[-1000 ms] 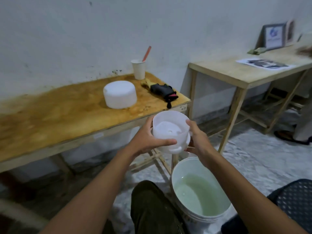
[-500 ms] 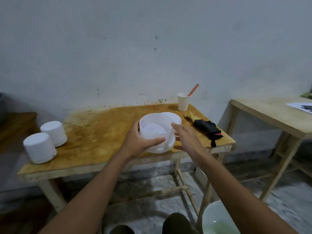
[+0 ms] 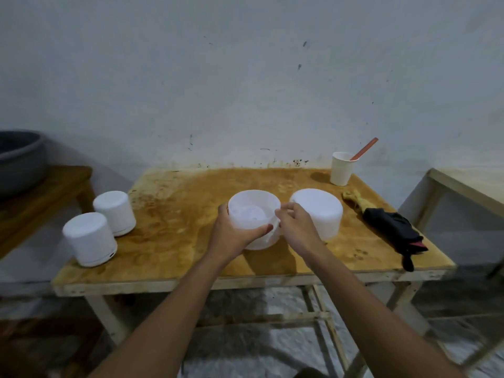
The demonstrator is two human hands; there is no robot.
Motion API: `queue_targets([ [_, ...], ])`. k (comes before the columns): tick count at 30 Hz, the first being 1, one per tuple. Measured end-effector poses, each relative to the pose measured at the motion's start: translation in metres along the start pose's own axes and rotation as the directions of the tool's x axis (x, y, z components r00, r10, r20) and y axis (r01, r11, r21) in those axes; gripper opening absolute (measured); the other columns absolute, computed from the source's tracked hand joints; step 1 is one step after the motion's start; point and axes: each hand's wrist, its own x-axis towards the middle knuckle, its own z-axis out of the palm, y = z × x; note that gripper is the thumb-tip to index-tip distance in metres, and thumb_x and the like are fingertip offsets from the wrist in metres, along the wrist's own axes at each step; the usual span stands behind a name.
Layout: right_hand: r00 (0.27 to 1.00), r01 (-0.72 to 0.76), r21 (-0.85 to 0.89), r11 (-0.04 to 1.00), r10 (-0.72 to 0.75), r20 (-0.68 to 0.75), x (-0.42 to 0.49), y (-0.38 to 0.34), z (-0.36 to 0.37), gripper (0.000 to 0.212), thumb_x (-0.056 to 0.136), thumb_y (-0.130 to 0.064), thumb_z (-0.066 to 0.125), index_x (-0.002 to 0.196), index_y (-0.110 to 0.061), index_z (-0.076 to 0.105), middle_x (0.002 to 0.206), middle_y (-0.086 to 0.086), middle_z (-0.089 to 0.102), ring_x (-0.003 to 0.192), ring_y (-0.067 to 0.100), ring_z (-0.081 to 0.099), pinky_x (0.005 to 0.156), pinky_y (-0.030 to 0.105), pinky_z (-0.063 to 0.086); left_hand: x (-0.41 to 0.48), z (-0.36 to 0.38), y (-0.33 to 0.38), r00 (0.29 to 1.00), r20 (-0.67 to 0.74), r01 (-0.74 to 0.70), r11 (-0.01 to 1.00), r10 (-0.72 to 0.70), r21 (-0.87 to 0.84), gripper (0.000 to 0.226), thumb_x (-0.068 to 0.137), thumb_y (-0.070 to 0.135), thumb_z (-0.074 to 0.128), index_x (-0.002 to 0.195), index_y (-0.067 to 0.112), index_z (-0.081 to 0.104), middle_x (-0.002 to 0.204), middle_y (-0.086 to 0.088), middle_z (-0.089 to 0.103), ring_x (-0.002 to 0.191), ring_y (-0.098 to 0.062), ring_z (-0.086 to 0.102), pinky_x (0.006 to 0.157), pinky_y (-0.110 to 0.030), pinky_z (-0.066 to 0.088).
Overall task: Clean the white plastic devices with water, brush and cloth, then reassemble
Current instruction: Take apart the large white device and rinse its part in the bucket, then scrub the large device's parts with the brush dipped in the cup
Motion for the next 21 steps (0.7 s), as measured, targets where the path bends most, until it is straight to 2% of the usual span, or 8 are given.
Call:
queue_targets([
  [5,1.000,0.007,-0.021,1.000,-0.008,-0.020,0.004,0.002,0.002,0.036,0.101,-0.031,0.046,0.134,-0.019,0.049,0.125,0.003,0.057,0.113,0.019,0.053,0.102,0.042,0.046,0.001,0.006,0.001,1.000,-0.015,0.001,1.000,0.000,0.024,0.111,0.058,0.054,0.088,0.143,0.020,0.027,0.140,0.001,0.043,0.124,-0.020,0.044,0.089,-0.031,0.047],
  [11,0.999,0.035,-0.099,0.995,-0.034,0.011,0.001,-0.001,-0.003,0.043,0.102,-0.031,0.042,0.142,-0.017,0.046,0.139,0.005,0.053,0.126,0.023,0.050,0.107,0.045,0.043,0.003,0.010,0.001,0.999,-0.008,0.032,0.999,-0.032,0.037,0.116,0.054,0.059,0.088,0.142,0.020,0.024,0.140,0.000,0.042,0.125,-0.022,0.044,0.092,-0.036,0.049],
  [13,0.997,0.071,-0.159,0.985,-0.068,0.024,0.001,-0.006,-0.013,0.042,0.102,-0.031,0.041,0.140,-0.016,0.050,0.136,0.004,0.056,0.123,0.023,0.053,0.104,0.047,0.045,0.003,0.007,0.005,0.998,0.039,0.050,0.998,-0.052,0.042,0.119,0.053,0.059,0.089,0.143,0.020,0.021,0.141,-0.001,0.040,0.126,-0.023,0.043,0.092,-0.036,0.048],
  [16,0.989,0.134,-0.212,0.968,-0.145,-0.039,0.006,-0.016,-0.039,0.036,0.100,-0.034,0.043,0.131,-0.021,0.057,0.125,0.000,0.062,0.110,0.020,0.061,0.096,0.046,0.051,0.009,-0.008,0.018,0.993,0.084,0.081,0.993,-0.088,0.085,0.129,0.053,0.068,0.083,0.150,0.021,0.013,0.151,-0.003,0.029,0.135,-0.029,0.036,0.099,-0.044,0.043],
  [18,0.978,0.150,-0.226,0.962,-0.177,-0.106,0.014,-0.021,-0.064,0.033,0.099,-0.034,0.044,0.126,-0.022,0.060,0.121,-0.002,0.063,0.107,0.019,0.062,0.093,0.047,0.052,0.017,-0.019,0.036,0.999,0.029,0.041,0.994,-0.044,0.097,0.130,0.053,0.078,0.071,0.153,0.021,0.012,0.158,-0.004,0.023,0.141,-0.029,0.031,0.106,-0.047,0.039],
  [21,0.966,0.139,-0.248,0.959,-0.186,-0.177,0.033,-0.023,-0.105,0.032,0.099,-0.033,0.045,0.122,-0.020,0.062,0.118,-0.001,0.064,0.107,0.020,0.062,0.093,0.046,0.052,0.034,-0.023,0.073,0.987,-0.072,-0.135,0.985,0.143,0.110,0.104,0.066,0.077,0.064,0.147,0.023,0.029,0.149,-0.001,0.039,0.135,-0.022,0.041,0.102,-0.042,0.043],
])
